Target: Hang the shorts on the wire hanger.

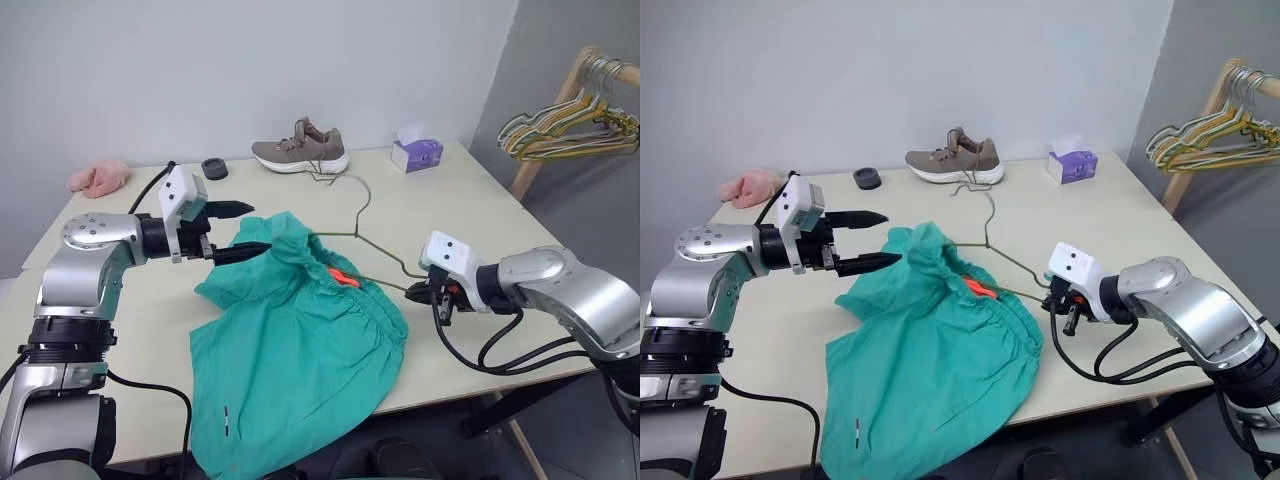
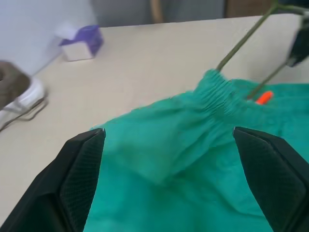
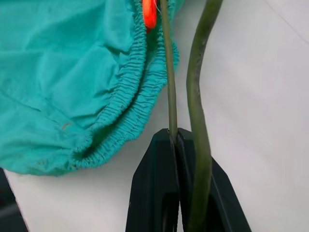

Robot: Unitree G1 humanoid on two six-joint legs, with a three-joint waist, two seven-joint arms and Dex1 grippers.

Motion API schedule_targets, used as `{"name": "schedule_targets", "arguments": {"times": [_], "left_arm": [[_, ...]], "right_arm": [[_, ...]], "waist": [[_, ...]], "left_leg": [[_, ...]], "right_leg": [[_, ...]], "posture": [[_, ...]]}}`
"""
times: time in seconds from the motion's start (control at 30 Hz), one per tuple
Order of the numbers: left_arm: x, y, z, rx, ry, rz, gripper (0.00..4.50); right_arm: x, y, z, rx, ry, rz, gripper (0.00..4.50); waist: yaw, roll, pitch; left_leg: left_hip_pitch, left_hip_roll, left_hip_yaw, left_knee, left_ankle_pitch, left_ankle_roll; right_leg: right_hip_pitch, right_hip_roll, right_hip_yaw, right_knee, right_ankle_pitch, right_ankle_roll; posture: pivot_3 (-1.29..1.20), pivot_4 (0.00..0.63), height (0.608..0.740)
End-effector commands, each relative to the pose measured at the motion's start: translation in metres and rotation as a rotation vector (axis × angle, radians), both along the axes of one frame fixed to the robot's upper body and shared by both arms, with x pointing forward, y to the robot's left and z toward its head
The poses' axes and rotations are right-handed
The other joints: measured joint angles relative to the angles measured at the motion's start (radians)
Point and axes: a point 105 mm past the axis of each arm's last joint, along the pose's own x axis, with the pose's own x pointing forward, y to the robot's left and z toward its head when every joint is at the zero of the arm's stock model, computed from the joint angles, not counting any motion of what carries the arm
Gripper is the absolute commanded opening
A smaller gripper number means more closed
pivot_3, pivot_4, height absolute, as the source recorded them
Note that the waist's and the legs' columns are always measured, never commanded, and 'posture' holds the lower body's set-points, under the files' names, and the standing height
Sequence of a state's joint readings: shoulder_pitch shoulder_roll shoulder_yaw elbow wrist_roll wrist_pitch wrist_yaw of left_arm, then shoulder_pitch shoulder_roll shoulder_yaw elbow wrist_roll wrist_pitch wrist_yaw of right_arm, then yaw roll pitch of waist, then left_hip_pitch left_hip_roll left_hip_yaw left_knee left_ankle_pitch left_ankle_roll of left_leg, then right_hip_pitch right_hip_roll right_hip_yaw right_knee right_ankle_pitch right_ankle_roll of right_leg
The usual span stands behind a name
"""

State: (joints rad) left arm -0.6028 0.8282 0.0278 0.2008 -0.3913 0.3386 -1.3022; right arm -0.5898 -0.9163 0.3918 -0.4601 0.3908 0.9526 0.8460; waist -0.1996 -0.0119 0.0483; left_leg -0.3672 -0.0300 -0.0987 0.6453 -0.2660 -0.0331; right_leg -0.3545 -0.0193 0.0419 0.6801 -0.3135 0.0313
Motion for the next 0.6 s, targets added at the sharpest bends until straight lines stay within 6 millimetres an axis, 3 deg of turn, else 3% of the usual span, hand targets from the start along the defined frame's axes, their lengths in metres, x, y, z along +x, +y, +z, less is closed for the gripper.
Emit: {"name": "schedule_targets", "arguments": {"times": [0.03,0.27,0.6], "left_arm": [[-0.003,-0.007,0.006,0.060,-0.036,-0.073,4.46],[-0.021,-0.008,-0.023,0.166,0.047,-0.187,4.46],[-0.010,-0.012,-0.043,0.223,-0.011,-0.170,4.46]], "right_arm": [[0.000,0.009,0.017,-0.029,-0.139,0.095,0.00],[-0.002,0.014,0.022,-0.039,-0.204,0.139,0.00],[-0.010,0.030,0.043,0.032,-0.199,0.205,0.00]], "waist": [[0.000,0.000,0.000],[-0.006,0.000,0.000],[-0.013,0.000,0.000]], "left_leg": [[0.000,0.000,0.000,0.000,0.000,0.000],[0.000,0.000,0.000,0.000,0.000,0.000],[0.000,0.000,-0.001,0.001,0.000,0.000]], "right_leg": [[0.000,0.000,0.000,0.000,0.000,0.000],[0.000,0.000,0.000,0.000,0.000,0.000],[0.000,0.000,0.000,0.000,0.001,-0.001]], "posture": [[-0.24,0.000,0.740],[-0.26,0.000,0.740],[-0.27,0.000,0.740]]}}
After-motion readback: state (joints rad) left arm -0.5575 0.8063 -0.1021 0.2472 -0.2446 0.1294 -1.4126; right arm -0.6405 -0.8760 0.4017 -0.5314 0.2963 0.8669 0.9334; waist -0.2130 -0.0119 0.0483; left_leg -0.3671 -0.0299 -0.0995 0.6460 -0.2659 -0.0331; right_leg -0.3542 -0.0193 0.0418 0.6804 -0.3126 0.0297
